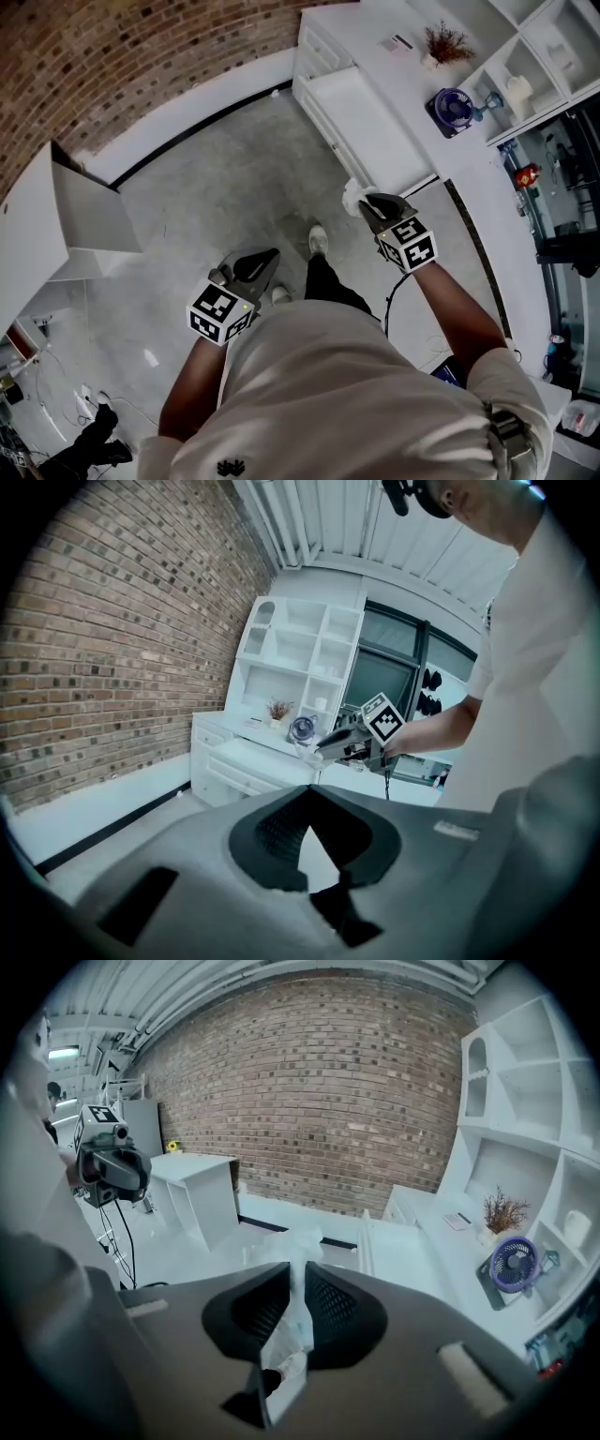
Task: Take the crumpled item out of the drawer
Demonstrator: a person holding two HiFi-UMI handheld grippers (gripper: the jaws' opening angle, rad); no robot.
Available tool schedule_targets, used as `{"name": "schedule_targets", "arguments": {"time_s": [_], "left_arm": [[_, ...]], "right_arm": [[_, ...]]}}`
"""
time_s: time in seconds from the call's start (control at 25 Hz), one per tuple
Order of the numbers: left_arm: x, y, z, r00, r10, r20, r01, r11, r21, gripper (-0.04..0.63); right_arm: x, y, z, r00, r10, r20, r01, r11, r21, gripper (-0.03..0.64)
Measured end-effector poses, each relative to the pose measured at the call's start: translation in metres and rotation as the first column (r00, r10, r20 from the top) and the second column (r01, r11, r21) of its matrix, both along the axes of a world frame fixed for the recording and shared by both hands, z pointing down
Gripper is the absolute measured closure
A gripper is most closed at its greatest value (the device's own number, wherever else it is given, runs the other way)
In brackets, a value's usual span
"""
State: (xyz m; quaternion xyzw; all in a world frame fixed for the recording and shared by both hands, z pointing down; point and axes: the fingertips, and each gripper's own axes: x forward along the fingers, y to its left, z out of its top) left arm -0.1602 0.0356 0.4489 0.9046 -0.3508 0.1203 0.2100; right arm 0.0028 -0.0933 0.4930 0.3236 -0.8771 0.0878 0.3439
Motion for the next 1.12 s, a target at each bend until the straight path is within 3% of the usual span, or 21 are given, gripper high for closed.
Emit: {"name": "schedule_targets", "arguments": {"time_s": [0.16, 0.44, 1.12], "left_arm": [[0.000, 0.006, -0.013, 0.998, -0.035, -0.048, 0.035, 0.999, 0.011, 0.591], [-0.001, 0.019, -0.011, 0.999, -0.053, -0.010, 0.054, 0.998, 0.032, 0.591], [0.009, 0.037, -0.007, 0.999, -0.034, -0.012, 0.035, 0.999, 0.023, 0.591]], "right_arm": [[-0.002, 0.017, -0.008, 1.000, -0.027, 0.012, 0.027, 1.000, -0.006, 0.555], [-0.010, 0.042, -0.015, 0.996, -0.083, 0.019, 0.084, 0.996, -0.007, 0.555], [-0.012, 0.079, -0.032, 0.993, -0.082, 0.083, 0.083, 0.996, -0.014, 0.557]]}}
